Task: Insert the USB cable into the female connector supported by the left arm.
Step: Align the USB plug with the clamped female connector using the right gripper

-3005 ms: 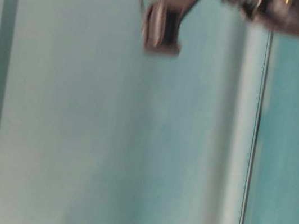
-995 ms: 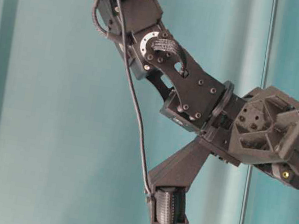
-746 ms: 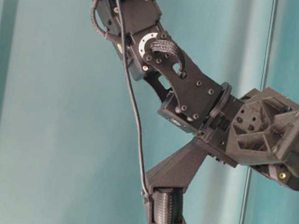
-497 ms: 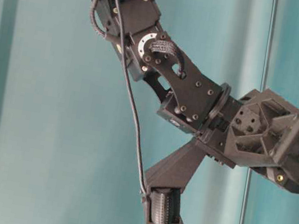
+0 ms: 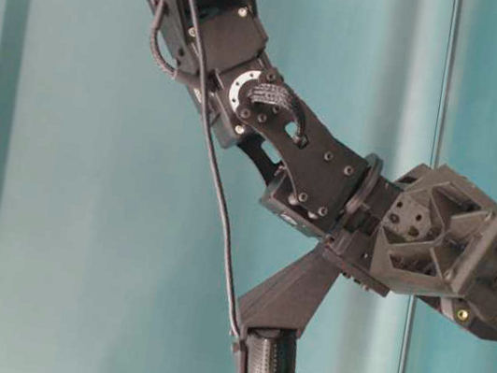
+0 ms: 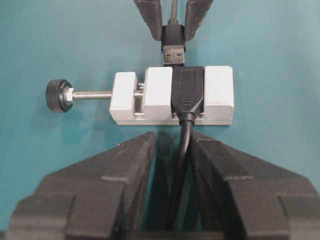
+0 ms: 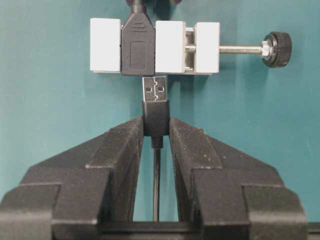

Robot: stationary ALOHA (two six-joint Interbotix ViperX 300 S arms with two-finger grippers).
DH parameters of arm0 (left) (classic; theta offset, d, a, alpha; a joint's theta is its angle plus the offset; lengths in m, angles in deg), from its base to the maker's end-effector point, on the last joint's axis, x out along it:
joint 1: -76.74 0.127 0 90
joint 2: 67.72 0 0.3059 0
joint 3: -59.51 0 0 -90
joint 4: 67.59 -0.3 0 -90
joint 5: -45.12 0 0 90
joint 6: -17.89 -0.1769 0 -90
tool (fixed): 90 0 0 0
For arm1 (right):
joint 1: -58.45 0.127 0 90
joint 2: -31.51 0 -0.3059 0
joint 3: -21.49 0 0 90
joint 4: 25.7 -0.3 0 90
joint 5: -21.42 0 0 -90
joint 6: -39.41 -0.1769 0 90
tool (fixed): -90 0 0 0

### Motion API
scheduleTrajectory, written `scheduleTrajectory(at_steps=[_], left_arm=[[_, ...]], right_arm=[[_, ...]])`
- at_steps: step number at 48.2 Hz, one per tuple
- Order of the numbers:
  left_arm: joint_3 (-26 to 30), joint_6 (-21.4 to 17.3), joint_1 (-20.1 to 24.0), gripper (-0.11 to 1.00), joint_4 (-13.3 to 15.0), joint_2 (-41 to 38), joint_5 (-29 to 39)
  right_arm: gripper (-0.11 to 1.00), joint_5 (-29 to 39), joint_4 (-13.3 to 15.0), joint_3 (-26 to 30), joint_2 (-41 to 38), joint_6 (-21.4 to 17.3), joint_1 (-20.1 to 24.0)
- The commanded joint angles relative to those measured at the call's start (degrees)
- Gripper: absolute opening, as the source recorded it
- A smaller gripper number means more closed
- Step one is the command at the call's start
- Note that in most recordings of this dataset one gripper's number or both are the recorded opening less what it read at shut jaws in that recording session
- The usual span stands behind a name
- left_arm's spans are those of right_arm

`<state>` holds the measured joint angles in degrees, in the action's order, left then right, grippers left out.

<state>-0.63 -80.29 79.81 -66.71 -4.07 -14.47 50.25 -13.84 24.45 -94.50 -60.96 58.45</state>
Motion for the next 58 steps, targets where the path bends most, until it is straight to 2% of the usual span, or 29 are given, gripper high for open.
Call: scheduleTrajectory(at_steps=[1, 58], left_arm=[[0.4, 0.8, 0.3, 0.36, 0.2, 0.5, -0.3], [0.5, 0.8, 0.3, 0.36, 0.2, 0.9, 0.3]], right_arm=[[0.22, -0.2, 0.2, 1.2, 1.1, -0.3, 0.8], [0.22, -0.3, 0.2, 2.4, 0.3, -0.3, 1.1]])
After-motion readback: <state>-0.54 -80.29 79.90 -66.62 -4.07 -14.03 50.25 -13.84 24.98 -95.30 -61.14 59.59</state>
